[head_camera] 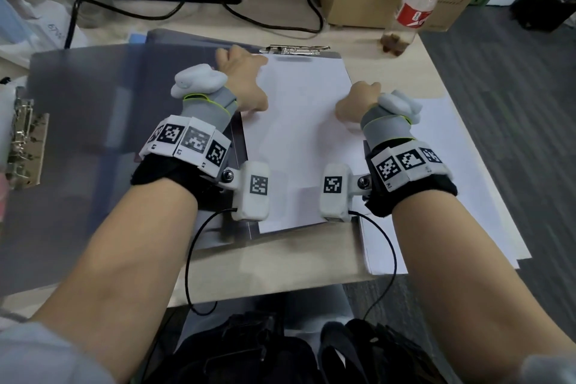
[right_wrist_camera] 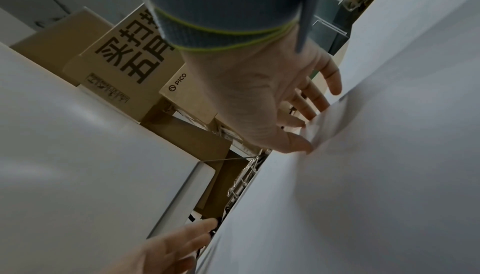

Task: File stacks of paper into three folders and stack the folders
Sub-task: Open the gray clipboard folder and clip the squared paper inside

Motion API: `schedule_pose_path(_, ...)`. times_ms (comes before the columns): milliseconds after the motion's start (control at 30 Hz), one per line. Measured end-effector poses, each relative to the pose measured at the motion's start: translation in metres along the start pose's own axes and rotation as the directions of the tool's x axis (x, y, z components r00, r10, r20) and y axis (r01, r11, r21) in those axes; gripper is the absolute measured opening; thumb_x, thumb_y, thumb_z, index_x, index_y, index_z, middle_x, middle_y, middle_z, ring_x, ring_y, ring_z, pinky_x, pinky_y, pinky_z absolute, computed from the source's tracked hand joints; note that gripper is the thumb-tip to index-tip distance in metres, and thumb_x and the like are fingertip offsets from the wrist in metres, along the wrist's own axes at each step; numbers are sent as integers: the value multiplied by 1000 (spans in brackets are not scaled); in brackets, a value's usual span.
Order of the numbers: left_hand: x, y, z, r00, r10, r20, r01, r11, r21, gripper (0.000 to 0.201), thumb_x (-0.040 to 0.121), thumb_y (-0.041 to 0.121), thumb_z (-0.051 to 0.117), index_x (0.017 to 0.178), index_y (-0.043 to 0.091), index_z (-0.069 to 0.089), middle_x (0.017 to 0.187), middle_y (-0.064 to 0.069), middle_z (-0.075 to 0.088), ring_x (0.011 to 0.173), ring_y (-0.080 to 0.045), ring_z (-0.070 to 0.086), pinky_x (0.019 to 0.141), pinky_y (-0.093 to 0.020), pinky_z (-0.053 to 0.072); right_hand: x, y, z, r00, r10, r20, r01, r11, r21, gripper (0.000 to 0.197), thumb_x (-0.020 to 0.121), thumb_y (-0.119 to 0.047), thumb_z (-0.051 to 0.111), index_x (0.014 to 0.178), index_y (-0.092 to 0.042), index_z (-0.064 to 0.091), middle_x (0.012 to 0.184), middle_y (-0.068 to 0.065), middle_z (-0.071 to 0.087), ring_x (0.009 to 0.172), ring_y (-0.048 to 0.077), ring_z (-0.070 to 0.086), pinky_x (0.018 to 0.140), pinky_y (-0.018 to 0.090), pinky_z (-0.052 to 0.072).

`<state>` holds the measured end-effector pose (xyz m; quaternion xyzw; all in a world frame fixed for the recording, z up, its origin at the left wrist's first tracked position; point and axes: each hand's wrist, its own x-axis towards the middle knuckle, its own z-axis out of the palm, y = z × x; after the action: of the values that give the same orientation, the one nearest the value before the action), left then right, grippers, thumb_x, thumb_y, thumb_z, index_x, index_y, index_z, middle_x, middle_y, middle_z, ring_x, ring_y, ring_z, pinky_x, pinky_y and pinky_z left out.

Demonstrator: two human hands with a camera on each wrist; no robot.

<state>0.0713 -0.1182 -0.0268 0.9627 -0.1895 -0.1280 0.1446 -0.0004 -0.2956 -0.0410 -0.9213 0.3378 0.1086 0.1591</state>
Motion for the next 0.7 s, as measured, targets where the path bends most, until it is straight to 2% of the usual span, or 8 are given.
schedule_pose_path(33, 1, 1, 1, 1000, 26, 17, -26, 1000, 2, 68, 76, 9, 61, 139, 23, 40, 145, -6, 29, 134, -29, 21, 100, -38, 30, 0, -2, -2, 1000, 16, -18, -16, 1000, -3, 38, 95, -14, 38, 130, 0, 43, 139, 19, 39, 130, 32, 36, 99, 30, 32)
schedule_pose_path(100, 5, 0, 5, 999, 45, 27, -44, 998, -53, 60, 80, 10, 57, 136, 25, 44, 149, -1, 26, 139, -26, 16, 107, -38, 23, 1, -8, -5, 1000, 19, 0, -19, 1000, -14, 37, 97, -16, 36, 129, 1, 43, 137, 19, 41, 128, 32, 37, 105, 34, 28)
schedule_pose_path(167, 13, -5, 7, 1000, 28, 10, -27, 994, -107, 58, 82, 16, 57, 136, 30, 44, 150, 2, 25, 141, -23, 14, 110, -38, 17, 10, -12, -7, 1000, 11, 0, -10, 999, -31, 37, 96, -16, 38, 129, 1, 43, 137, 18, 42, 127, 33, 40, 104, 34, 30)
schedule_pose_path(333, 22, -16, 5, 1000, 23, 11, -21, 989, -145, 65, 81, 27, 64, 141, 32, 38, 154, 4, 21, 143, -20, 9, 113, -36, 13, 22, -18, -5, 1000, 25, 7, -25, 998, -54, 41, 92, -18, 45, 130, -1, 42, 139, 16, 35, 126, 36, 41, 103, 36, 32)
schedule_pose_path(467, 23, -19, 5, 999, 33, 9, -31, 984, -174, 66, 81, 26, 66, 141, 32, 38, 153, 7, 23, 143, -19, 9, 111, -33, 14, 27, -17, 4, 999, 0, -42, -4, 995, -102, 39, 90, -22, 48, 125, -4, 48, 134, 14, 38, 122, 36, 42, 102, 38, 33)
schedule_pose_path(700, 26, -23, 6, 999, 46, 8, -43, 976, -212, 67, 80, 25, 68, 140, 31, 40, 152, 11, 25, 143, -18, 10, 110, -33, 14, 35, -23, 8, 999, -8, -41, 3, 993, -117, 38, 90, -21, 47, 124, -5, 49, 134, 13, 38, 122, 35, 42, 104, 39, 32)
